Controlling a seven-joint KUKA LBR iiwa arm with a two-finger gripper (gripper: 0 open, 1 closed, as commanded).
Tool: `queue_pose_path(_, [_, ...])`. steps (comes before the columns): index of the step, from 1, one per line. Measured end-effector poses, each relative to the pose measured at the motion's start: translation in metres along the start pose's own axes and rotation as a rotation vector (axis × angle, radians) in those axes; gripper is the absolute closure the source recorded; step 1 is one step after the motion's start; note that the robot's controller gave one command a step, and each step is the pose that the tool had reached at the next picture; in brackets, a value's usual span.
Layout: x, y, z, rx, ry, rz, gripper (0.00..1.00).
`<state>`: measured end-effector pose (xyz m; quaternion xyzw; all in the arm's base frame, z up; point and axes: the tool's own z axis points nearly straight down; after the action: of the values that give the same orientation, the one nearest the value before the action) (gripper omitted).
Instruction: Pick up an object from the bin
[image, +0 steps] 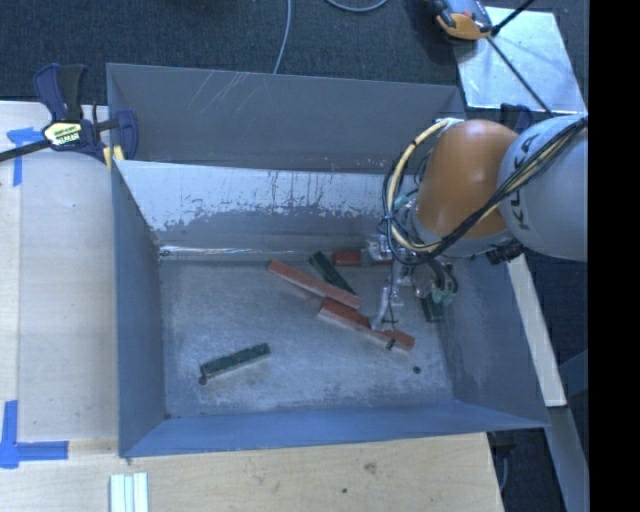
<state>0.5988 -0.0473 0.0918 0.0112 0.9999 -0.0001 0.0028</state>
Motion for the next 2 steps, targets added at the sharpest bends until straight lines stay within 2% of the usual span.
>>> queue_pose_path(1, [0.013, 0.035, 0.010, 0.003, 0.002, 0.076, 0.00])
queue_pose_path(2, [0.041, 0.017, 0.019, -0.001, -0.002, 0.087, 1.00])
